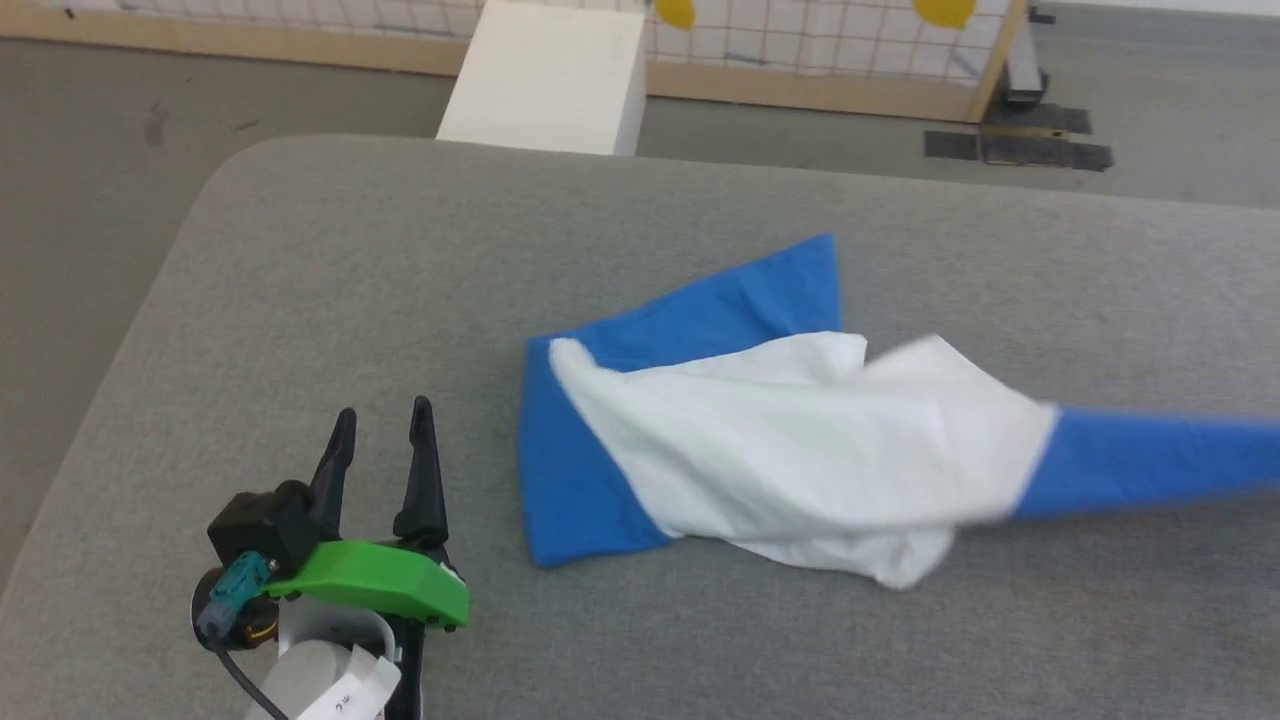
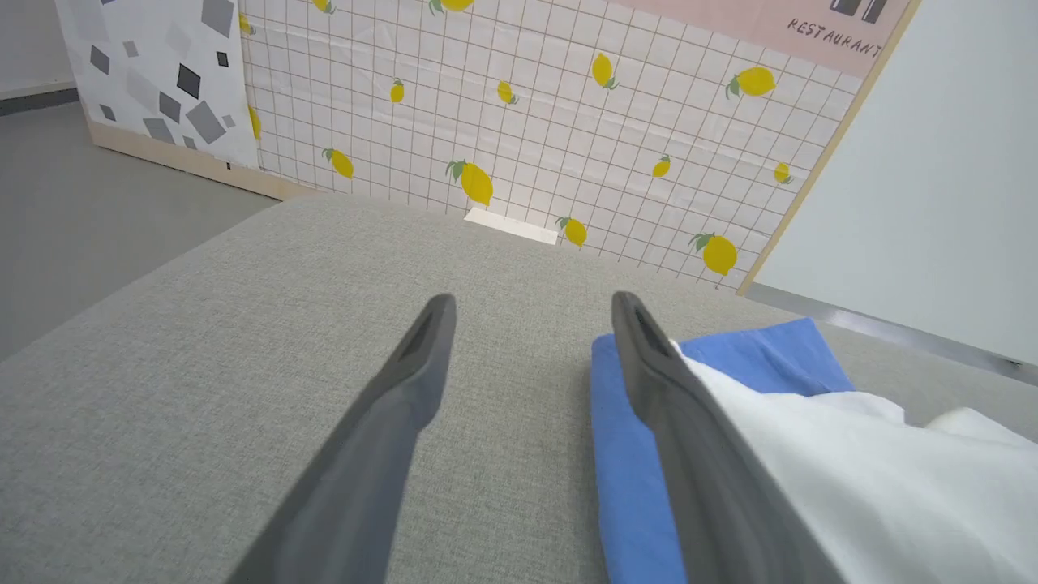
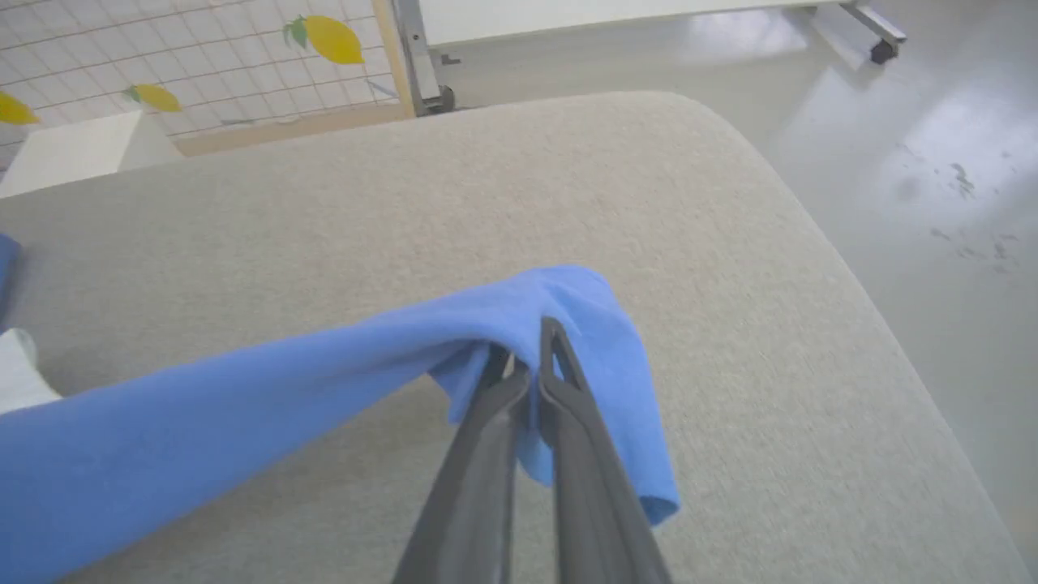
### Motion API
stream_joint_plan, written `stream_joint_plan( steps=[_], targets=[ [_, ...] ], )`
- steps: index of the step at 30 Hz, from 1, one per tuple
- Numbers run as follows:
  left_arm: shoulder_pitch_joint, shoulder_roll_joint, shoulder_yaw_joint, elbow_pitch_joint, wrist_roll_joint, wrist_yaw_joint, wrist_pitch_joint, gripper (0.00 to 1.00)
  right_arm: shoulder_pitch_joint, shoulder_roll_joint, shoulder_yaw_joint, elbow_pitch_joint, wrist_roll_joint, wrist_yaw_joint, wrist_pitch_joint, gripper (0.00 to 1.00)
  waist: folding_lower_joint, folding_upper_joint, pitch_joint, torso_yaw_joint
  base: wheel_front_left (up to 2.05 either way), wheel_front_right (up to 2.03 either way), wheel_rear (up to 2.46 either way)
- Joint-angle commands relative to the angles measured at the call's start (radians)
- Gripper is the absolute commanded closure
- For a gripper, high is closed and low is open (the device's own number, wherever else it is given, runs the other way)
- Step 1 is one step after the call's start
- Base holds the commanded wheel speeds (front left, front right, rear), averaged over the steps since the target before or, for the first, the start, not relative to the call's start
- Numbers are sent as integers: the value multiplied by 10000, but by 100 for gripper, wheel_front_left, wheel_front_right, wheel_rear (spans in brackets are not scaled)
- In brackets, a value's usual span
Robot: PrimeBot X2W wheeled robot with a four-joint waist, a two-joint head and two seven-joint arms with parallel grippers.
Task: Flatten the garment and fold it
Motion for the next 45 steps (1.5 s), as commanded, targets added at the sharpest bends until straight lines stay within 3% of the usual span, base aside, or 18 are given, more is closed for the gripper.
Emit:
stream_joint_plan(
  steps=[1,8,10,19,22,27,30,35,40,41,42,45],
  targets=[
    [105,68,5,20,-59,-23,43,0,353,173,-367,183,-357,-17,140,100,0,-1,-250,-266,0,0,0],
    [189,97,-73,122,-193,-28,295,0,1311,1154,-666,1514,-967,-17,373,100,0,-1,-501,-488,0,0,0],
    [214,95,-102,173,-233,-41,346,0,1246,1316,-419,1581,-753,-17,-94,0,0,-1,-567,-518,0,0,0],
    [339,21,-247,430,-533,22,983,0,1033,2071,-116,-155,1022,-17,-2164,0,0,-1,-931,-446,0,0,0],
    [364,-146,-427,670,-824,200,1947,0,1292,2208,-46,-652,1021,-17,-2398,0,0,-1,-970,-412,0,0,0],
    [-28,-343,-1061,1376,-1220,831,4913,0,1638,2305,387,-938,953,-17,-2395,0,0,-1,-851,-393,0,0,0],
    [-618,-374,-1352,1709,-1175,1121,6052,0,1656,2318,666,-964,1006,-17,-2388,0,0,-1,-676,-429,0,0,0],
    [-1681,-482,-1679,2475,-1006,1256,6883,0,1523,2322,1189,-888,1153,-17,-2436,0,0,-1,-326,-654,0,0,0],
    [-1933,-720,-1880,3663,-1235,1049,7270,0,1380,2323,1521,-743,1183,-17,-2550,0,0,-1,-126,-962,0,0,0],
    [-1921,-787,-1864,3855,-1335,995,7226,43,1368,2323,1536,-693,1180,-17,-2589,0,0,-1,-111,-1007,0,0,0],
    [-1922,-836,-1816,3943,-1418,940,7091,100,1372,2323,1532,-660,1170,-17,-2616,0,0,-1,-98,-1021,0,0,0],
    [-2053,-1002,-1227,3851,-1970,808,6291,100,1422,2324,1478,-568,1109,-17,-2670,0,0,-1,-80,-1007,0,0,0]
  ],
)
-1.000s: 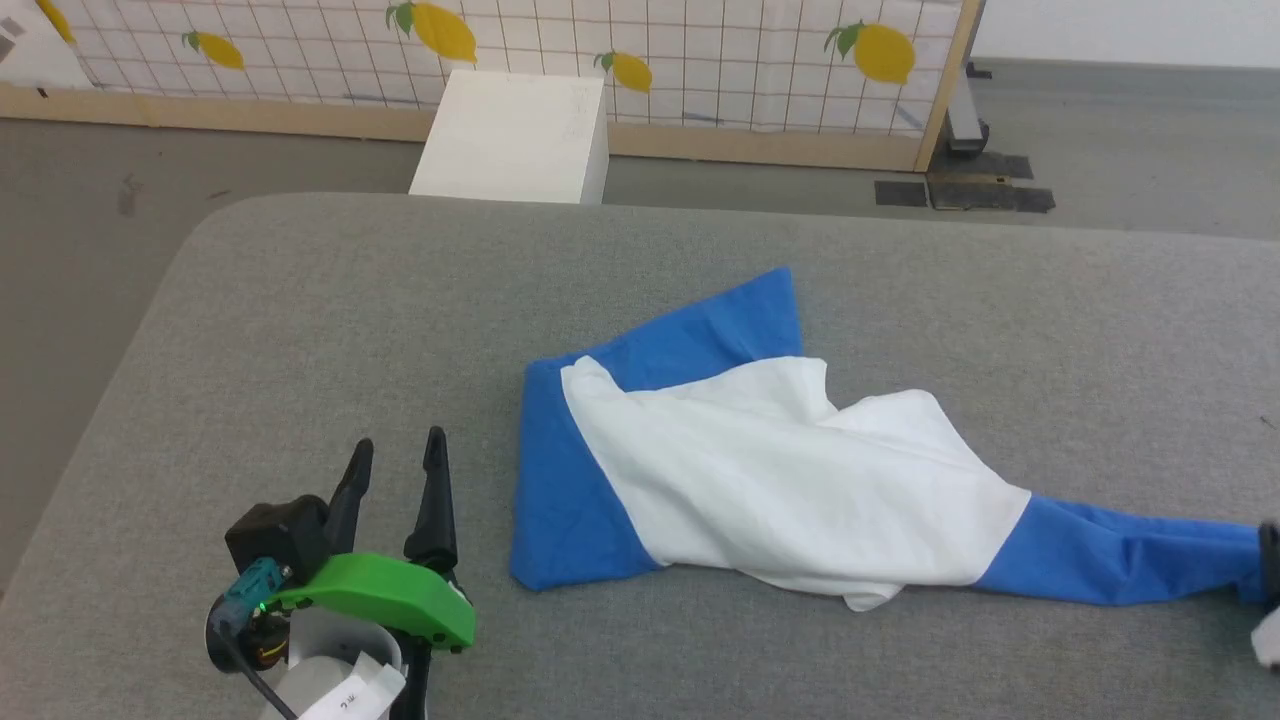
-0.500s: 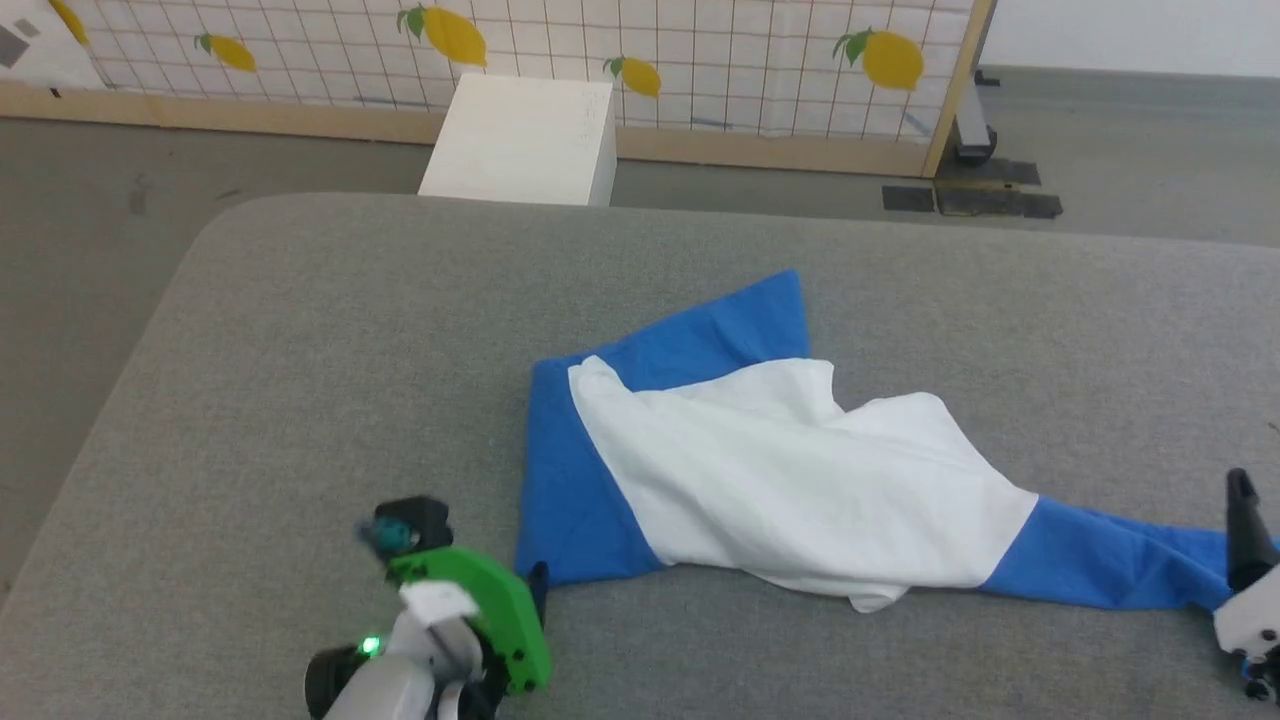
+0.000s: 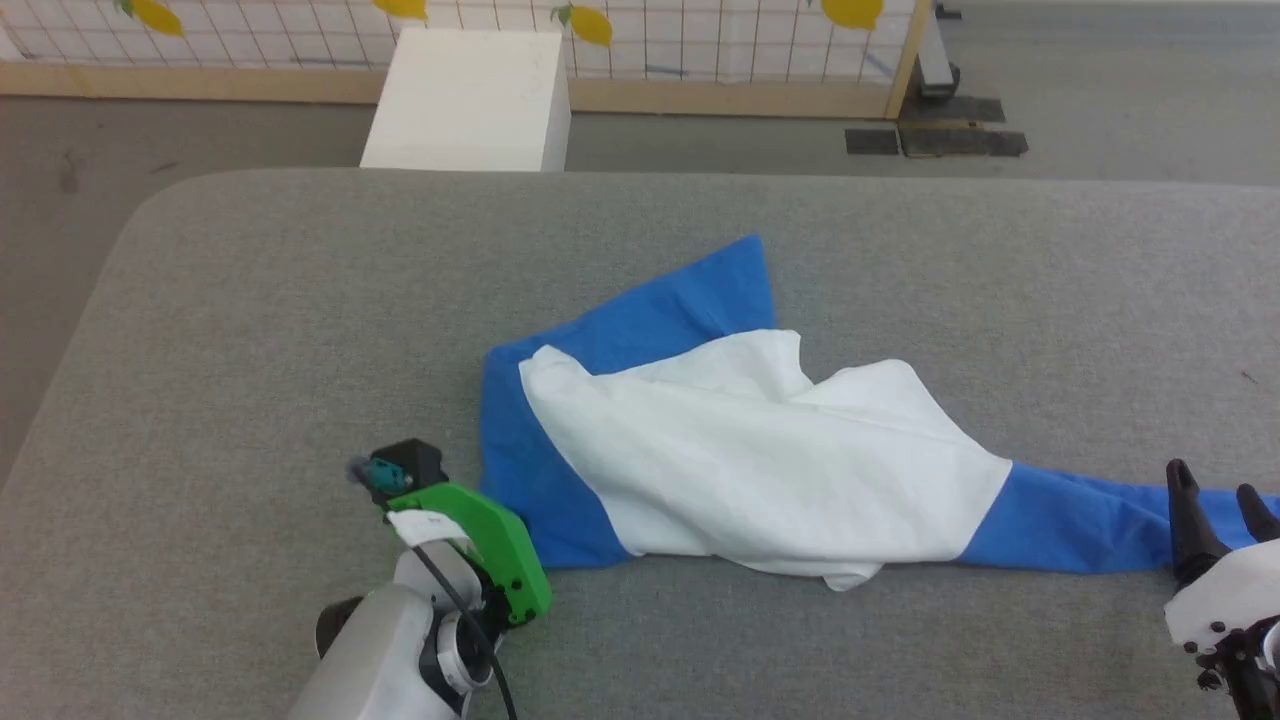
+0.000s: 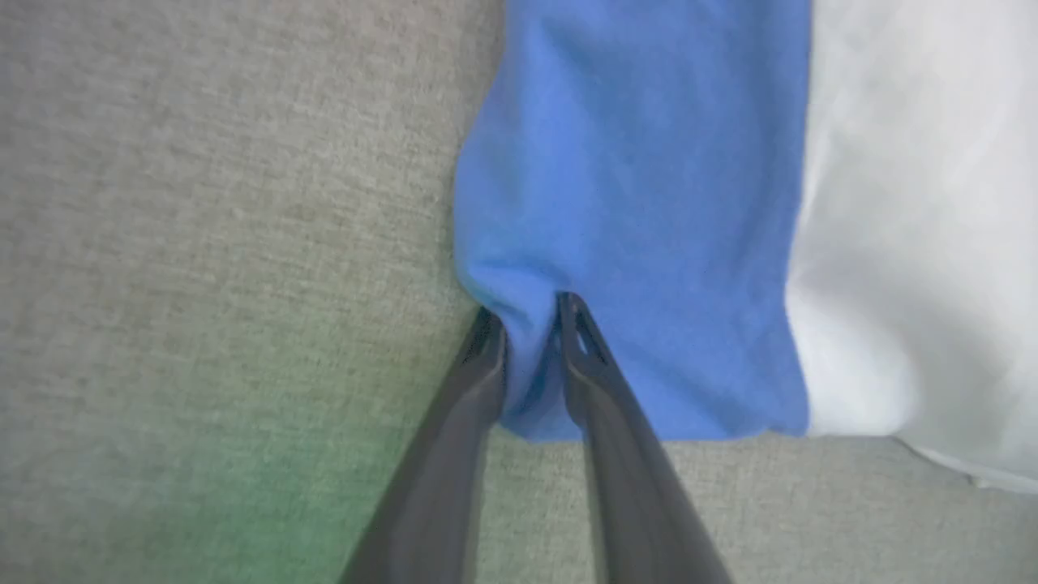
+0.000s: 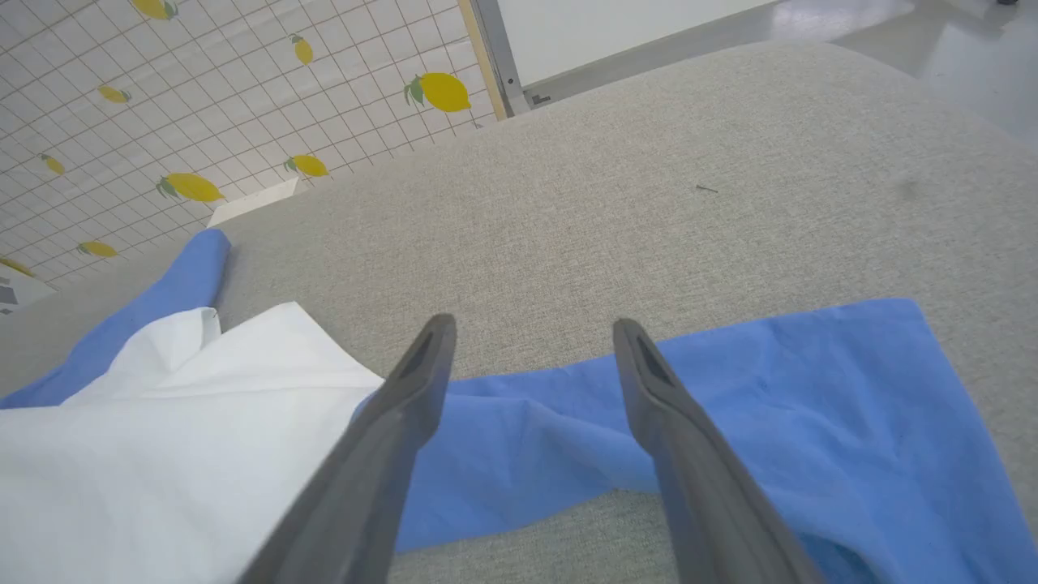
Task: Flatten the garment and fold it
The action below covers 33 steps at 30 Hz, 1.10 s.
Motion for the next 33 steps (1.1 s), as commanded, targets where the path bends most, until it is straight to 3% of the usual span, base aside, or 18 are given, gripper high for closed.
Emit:
stream_joint_plan(
  steps=[1,6,9,15,18,21,24,28,29,30,33],
  targets=[
    [-117,-177,193,-21,-242,-107,-314,100,-56,6,-24,56,-37,-15,-76,0,0,-1,5,22,0,0,0],
    [-1150,63,1321,-1632,-705,-397,-1571,100,72,6,-125,190,-173,-15,-115,0,0,-1,-181,361,0,0,0],
    [-1496,451,1769,-2780,-680,-247,-1771,100,38,6,-8,297,-174,-15,-139,0,0,-1,-313,498,0,0,0],
    [-455,1370,2448,-4900,-312,1018,-1138,100,-17,6,108,470,-208,-15,-226,0,0,-1,-491,772,0,0,0],
    [745,1728,2813,-5119,-168,1800,-707,100,-32,6,131,497,-228,-15,-255,0,0,-1,-478,840,0,0,0],
    [2123,1617,3201,-4906,-478,2354,-373,100,0,6,120,510,-247,-15,-261,0,0,-1,-440,931,0,0,0],
    [3009,1349,3332,-4423,-844,2543,-116,100,36,6,104,502,-281,-15,-219,0,0,-1,-363,1024,0,0,0],
    [3346,994,3441,-3756,-1253,2411,-148,100,51,6,109,487,-347,-15,-172,0,0,-1,-289,1217,0,0,0],
    [3283,929,3519,-3725,-1311,2343,-306,62,38,6,167,473,-390,-15,-153,0,0,-1,-294,1266,0,0,0],
    [3207,904,3611,-3766,-1346,2260,-489,0,24,6,224,453,-419,-15,-141,0,0,-1,-299,1310,0,0,0],
    [2829,981,3805,-4197,-1237,1747,-1365,0,-63,6,636,302,-568,-15,-48,0,0,-1,-324,1471,0,0,0]
  ],
)
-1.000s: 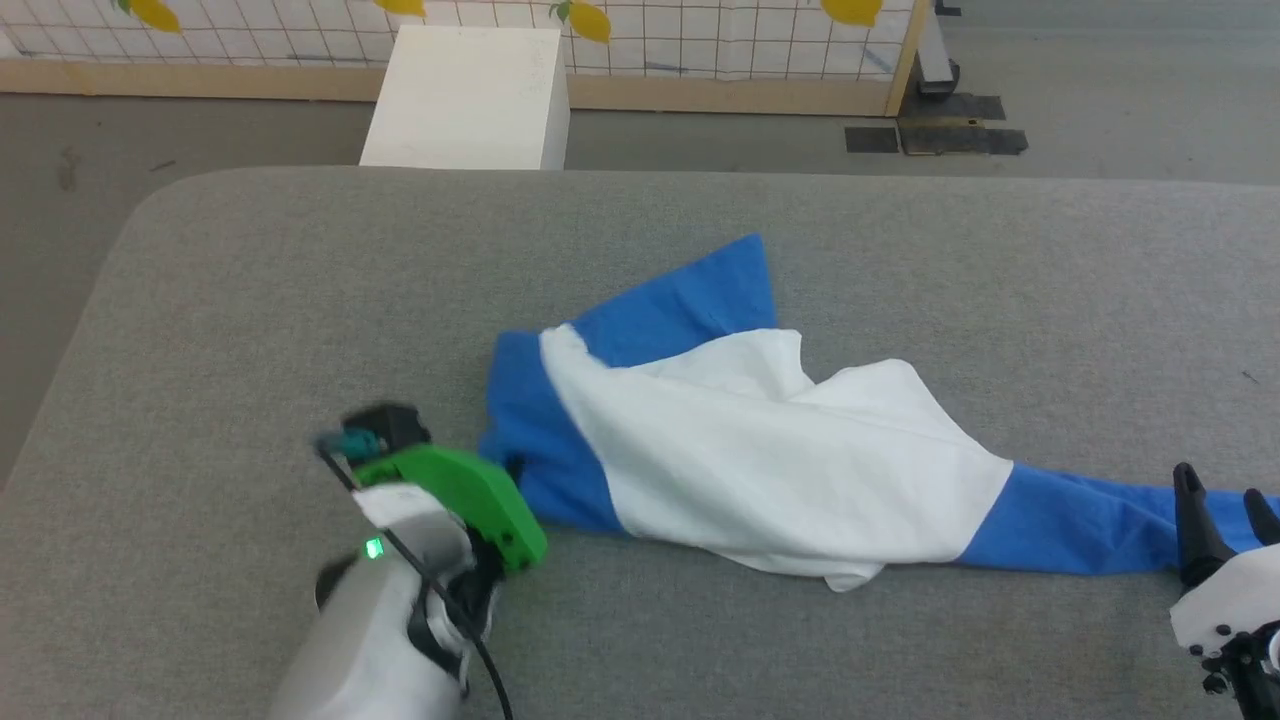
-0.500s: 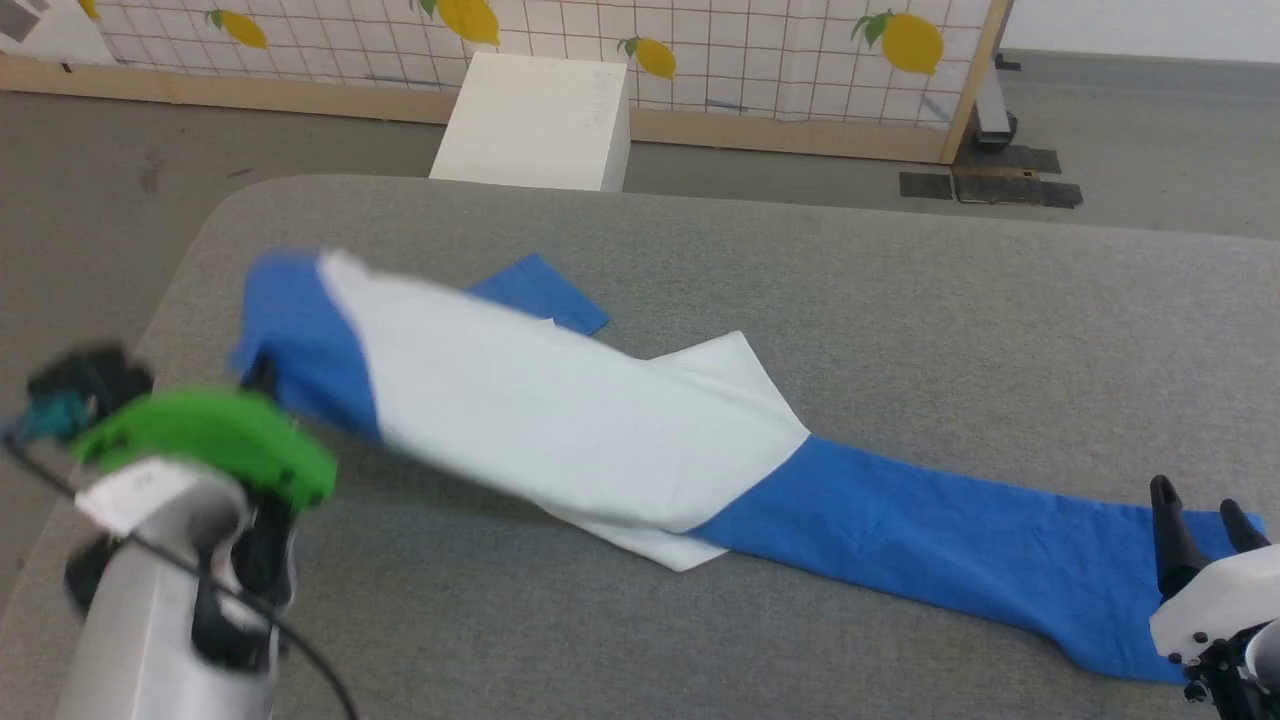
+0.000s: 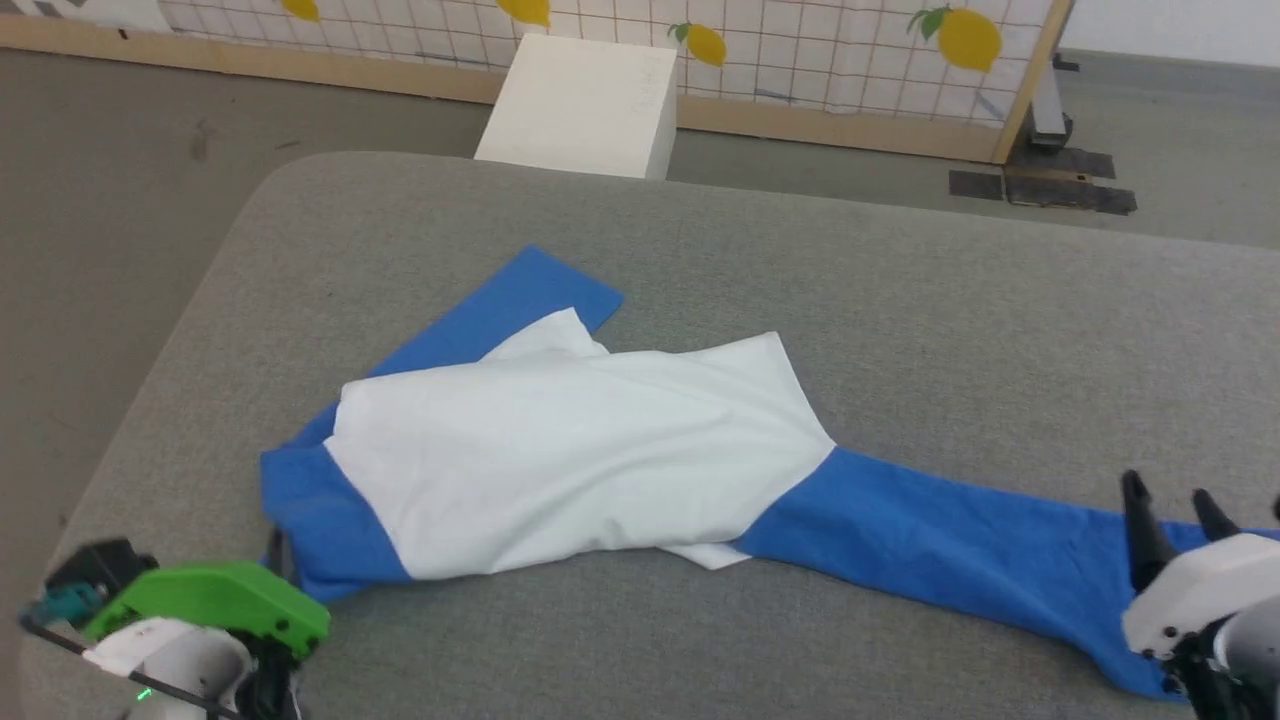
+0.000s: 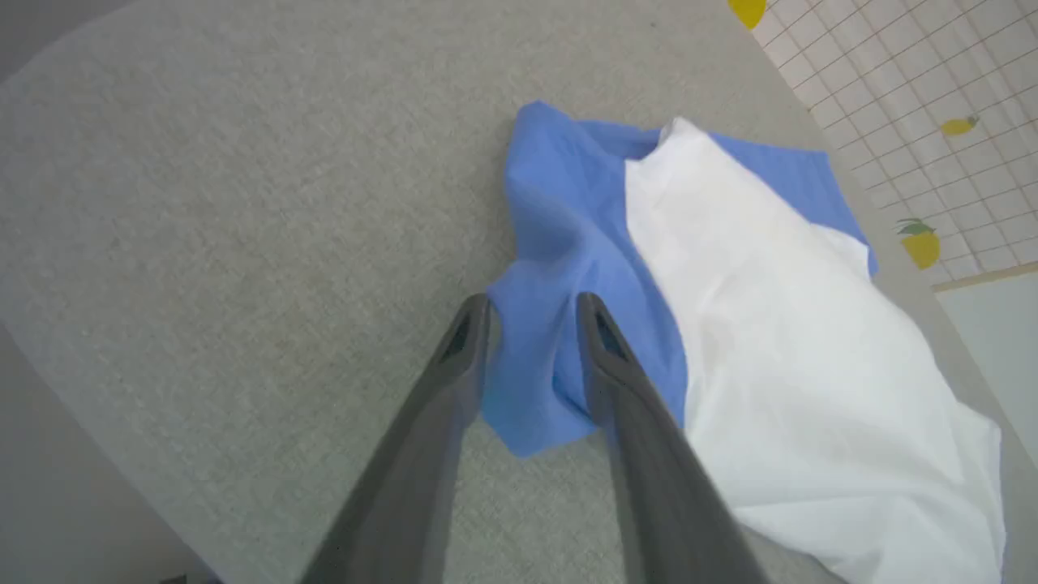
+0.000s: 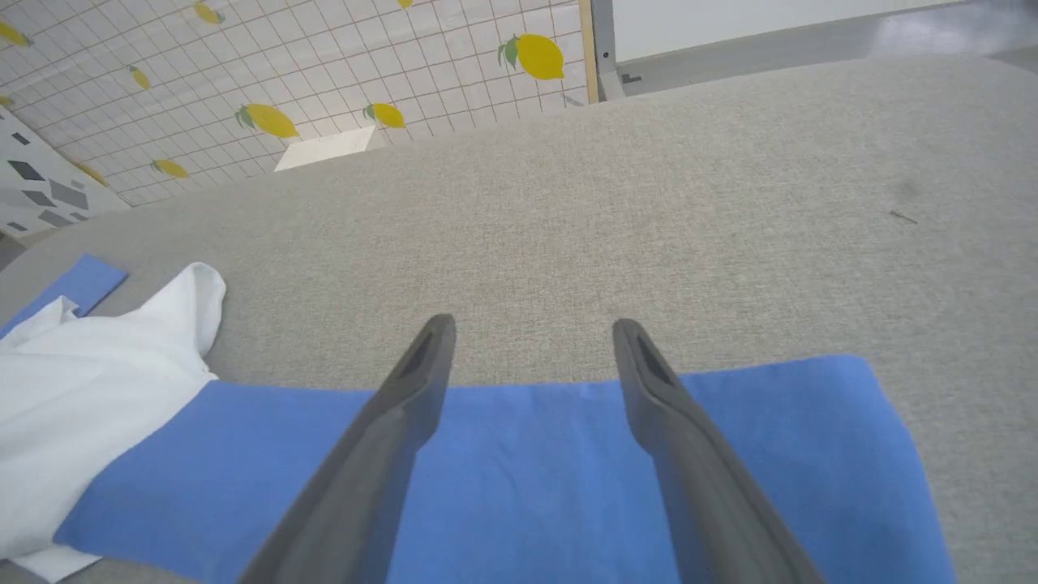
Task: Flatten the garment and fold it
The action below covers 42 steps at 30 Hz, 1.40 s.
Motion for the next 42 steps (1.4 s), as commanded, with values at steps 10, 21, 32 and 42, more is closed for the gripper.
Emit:
stream_joint_plan(
  steps=[10,21,32,42],
  targets=[
    [-435,500,-1500,-711,2651,-2126,-4251,0,-899,-379,3690,485,-777,-15,2004,0,0,0,136,384,0,0,0],
    [-520,-140,-1709,56,3693,-2238,-5140,0,-1777,-1277,6215,2291,-1072,-15,4723,0,0,0,333,677,0,0,0],
    [-430,-307,-1253,-228,4238,-2299,-5155,0,-1980,-1481,4682,1520,171,-15,3498,100,0,0,290,402,0,0,0],
    [-443,-353,-1305,-143,4313,-2468,-5156,0,103,-1285,349,-1218,-490,-15,4227,100,0,0,150,-258,0,0,0]
  ],
)
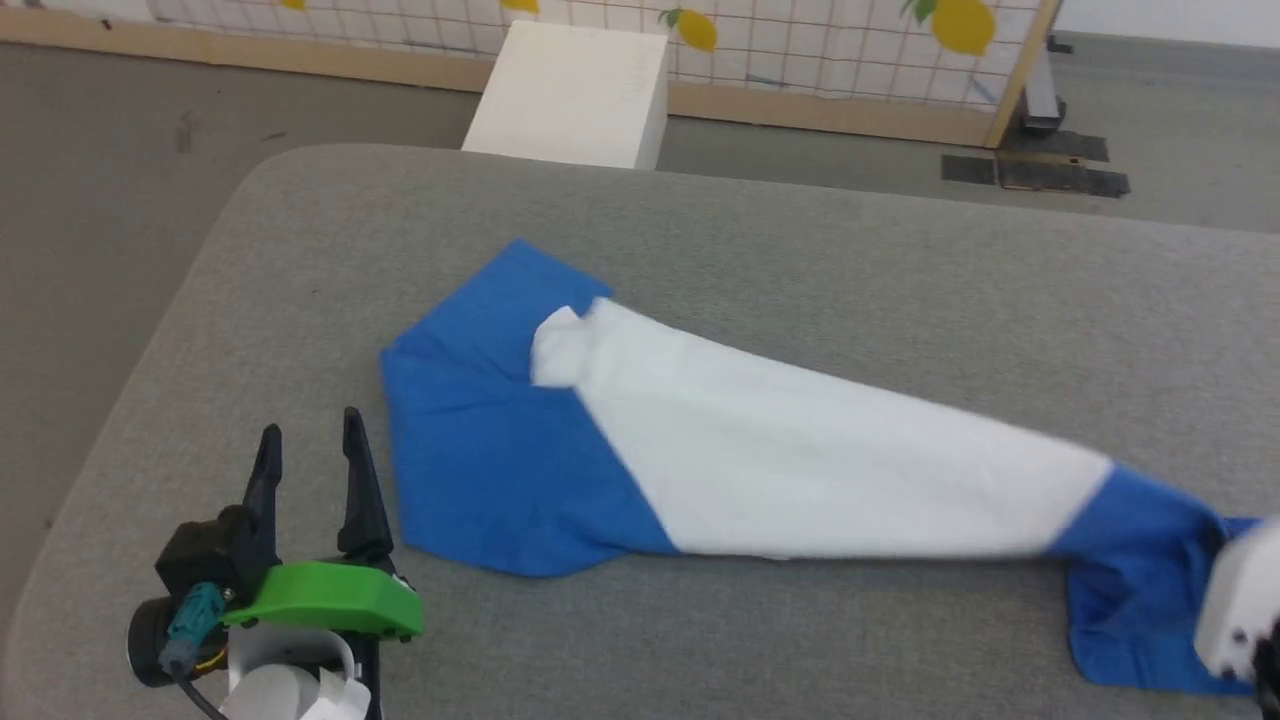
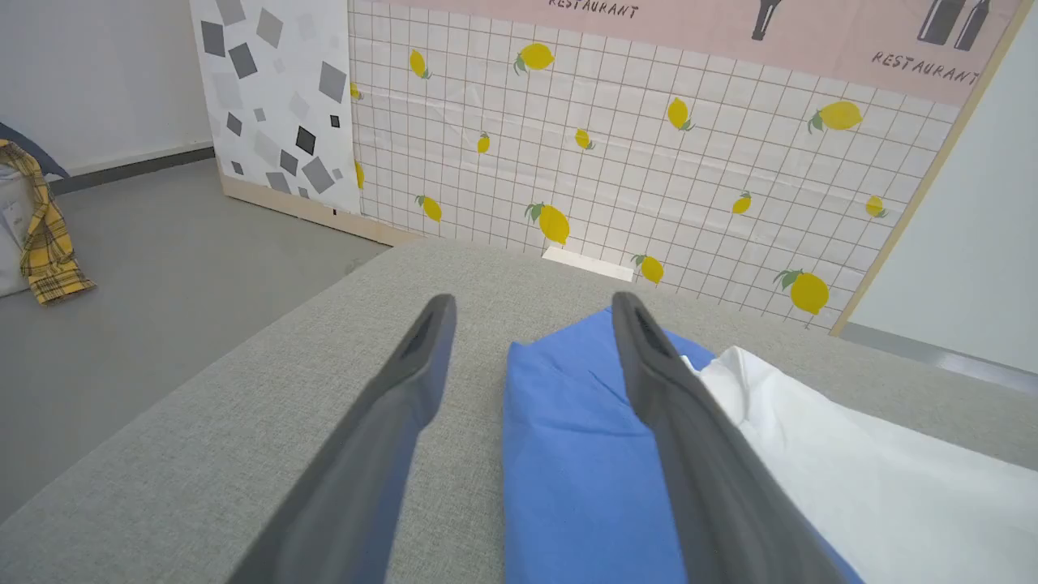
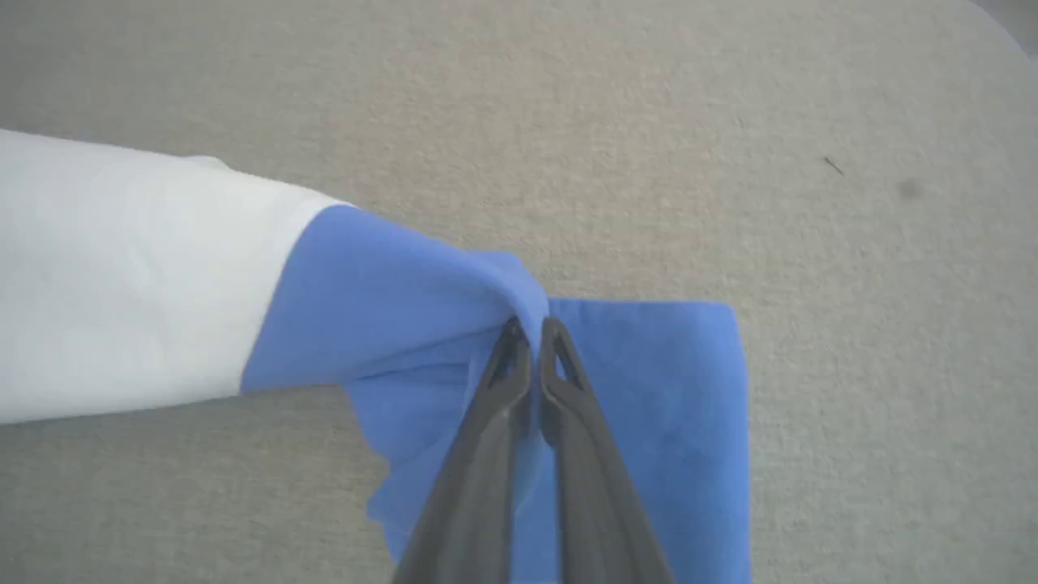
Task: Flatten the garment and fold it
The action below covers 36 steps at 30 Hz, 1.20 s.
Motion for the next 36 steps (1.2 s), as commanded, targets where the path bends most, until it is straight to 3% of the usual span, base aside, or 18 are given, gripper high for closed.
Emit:
stream_joint_plan(
  steps=[1,6,7,8,15,19,27,36],
  targets=[
    [-66,-56,-53,89,-1,-44,-33,0,499,230,-291,-33,-52,-17,376,100,0,0,-23,-179,0,0,0],
    [-216,-90,-99,388,-110,-81,33,0,1449,584,-520,205,121,-17,1384,100,0,0,-7,-384,0,0,0],
    [-226,-83,-84,429,-133,-77,35,0,1429,708,-588,130,246,-17,1192,61,0,0,-11,-440,0,0,0],
    [-232,-79,-83,464,-159,-87,51,0,1385,791,-637,55,358,-17,959,0,0,0,-16,-470,0,0,0],
    [-300,-173,-213,655,-374,-154,321,0,587,1279,-1389,-474,1304,-17,-1515,0,0,0,-100,-575,0,0,0],
    [-466,-297,-463,674,-514,-289,636,0,304,1337,-1243,-635,1145,-17,-2076,0,0,0,-74,-625,0,0,0],
    [-1100,-385,-802,609,-352,-326,672,0,-1128,667,1254,142,827,-17,-1223,0,0,0,219,-733,0,0,0],
    [-1236,-487,-890,594,-316,-218,455,0,-3323,-883,4570,2701,168,-17,520,0,0,0,825,-76,0,0,0]
  ],
)
